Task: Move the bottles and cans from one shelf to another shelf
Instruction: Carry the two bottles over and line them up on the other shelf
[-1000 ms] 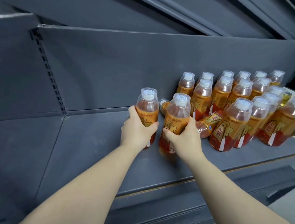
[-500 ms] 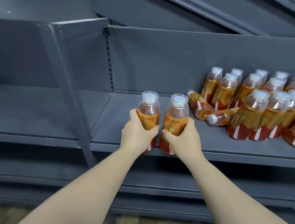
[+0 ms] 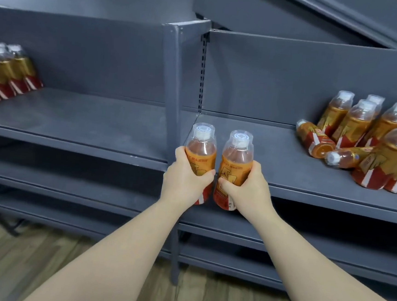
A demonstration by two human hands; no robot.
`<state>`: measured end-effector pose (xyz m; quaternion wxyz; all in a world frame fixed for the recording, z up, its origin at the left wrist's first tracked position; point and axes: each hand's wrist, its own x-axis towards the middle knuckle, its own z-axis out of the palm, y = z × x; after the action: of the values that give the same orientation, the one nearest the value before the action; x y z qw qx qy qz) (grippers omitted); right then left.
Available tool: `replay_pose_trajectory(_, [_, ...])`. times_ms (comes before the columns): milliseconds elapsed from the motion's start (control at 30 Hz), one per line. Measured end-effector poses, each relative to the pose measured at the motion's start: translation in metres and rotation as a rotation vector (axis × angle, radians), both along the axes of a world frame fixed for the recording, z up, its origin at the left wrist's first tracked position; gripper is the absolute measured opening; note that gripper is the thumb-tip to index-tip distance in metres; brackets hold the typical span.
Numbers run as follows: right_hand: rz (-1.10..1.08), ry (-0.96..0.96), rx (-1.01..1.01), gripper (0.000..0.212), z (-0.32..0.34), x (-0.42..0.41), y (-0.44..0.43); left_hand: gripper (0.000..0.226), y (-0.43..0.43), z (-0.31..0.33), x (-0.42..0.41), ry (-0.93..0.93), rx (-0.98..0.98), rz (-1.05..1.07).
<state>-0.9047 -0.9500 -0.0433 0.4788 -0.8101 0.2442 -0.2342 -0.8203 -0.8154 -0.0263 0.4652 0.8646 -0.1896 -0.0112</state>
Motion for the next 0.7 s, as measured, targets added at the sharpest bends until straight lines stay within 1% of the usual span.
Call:
replay_pose_trajectory(133, [0.030, 0.019, -0.001, 0.057, 0.000, 0.012, 0.050, 0.060, 0.052, -0.003, 0.011, 0.009, -0.009, 0.035])
replay_pose_trajectory(333, [0.108, 0.028, -0.016, 0.060, -0.003, 0.039, 0.133, 0.067, 0.137, -0.004, 0.028, -0.021, 0.012, 0.089])
replay_pose_trajectory(500, [0.184, 0.032, -0.011, 0.059, -0.002, 0.068, 0.194, 0.070, 0.206, -0.003, 0.044, -0.019, 0.022, 0.193])
replay_pose_trajectory(700, [0.285, 0.018, -0.017, 0.059, 0.003, 0.108, 0.248, 0.068, 0.269, 0.004, 0.065, -0.005, 0.019, 0.335])
